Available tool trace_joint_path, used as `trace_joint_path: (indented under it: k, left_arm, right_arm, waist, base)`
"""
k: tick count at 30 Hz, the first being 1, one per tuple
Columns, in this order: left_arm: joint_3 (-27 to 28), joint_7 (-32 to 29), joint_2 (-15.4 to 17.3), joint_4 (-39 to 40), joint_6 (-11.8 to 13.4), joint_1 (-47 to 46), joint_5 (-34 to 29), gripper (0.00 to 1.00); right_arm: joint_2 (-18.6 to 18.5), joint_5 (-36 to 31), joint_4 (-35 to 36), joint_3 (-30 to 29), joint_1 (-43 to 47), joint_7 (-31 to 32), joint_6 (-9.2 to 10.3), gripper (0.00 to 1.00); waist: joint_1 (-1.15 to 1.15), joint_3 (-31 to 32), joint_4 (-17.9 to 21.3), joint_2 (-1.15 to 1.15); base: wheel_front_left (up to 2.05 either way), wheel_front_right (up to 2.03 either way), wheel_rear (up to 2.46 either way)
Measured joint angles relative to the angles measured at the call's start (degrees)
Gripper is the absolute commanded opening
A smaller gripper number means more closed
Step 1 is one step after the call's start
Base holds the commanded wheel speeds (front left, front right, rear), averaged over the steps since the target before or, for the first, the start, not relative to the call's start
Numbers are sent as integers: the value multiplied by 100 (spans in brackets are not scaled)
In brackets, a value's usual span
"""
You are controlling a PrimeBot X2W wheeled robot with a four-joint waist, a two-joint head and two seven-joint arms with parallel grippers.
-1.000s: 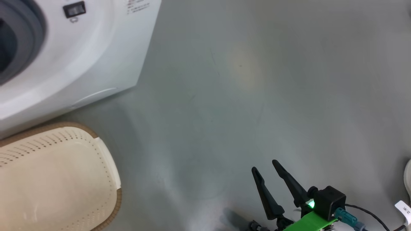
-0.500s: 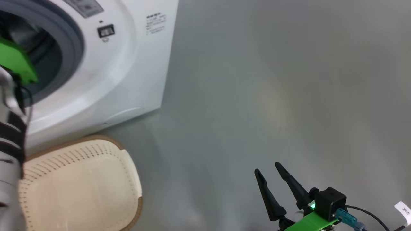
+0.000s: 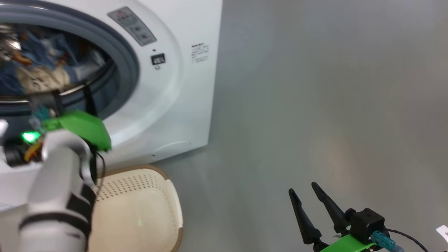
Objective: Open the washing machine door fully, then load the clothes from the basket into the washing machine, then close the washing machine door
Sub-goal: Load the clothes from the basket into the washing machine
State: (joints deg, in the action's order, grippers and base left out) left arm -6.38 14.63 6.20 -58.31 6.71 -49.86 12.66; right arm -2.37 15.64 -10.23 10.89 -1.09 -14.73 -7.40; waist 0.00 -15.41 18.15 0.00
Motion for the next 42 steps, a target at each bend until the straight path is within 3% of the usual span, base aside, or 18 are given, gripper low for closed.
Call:
trace_joint_path:
  k: [6,24,29,42]
  left_arm:
    - [40,0,-174,1021,-21,1054,23,100]
    - [116,1,-405,3702,313,4083,69,100]
    - [24,0,-402,4229,378,4660,588,100]
    - [-163,0,-386,5014,533,5650,367,100]
  right_arm:
    - [-8,-164,-11,-98,56,0,0,100]
    - [-163,-256,36,-441,617,0,1,100]
    - [-197,-298,76,-423,623,0,0,100]
    - [-363,-296,68,-337,891,0,0,100]
  waist:
    - [0,372,-267,0]
    - [0,1363,-843,0]
    - [0,1476,-1068,0]
    - [0,1720,-1603,0]
  base:
    - [0,0,0]
    - [0,0,0]
    - [0,0,0]
    - [0,0,0]
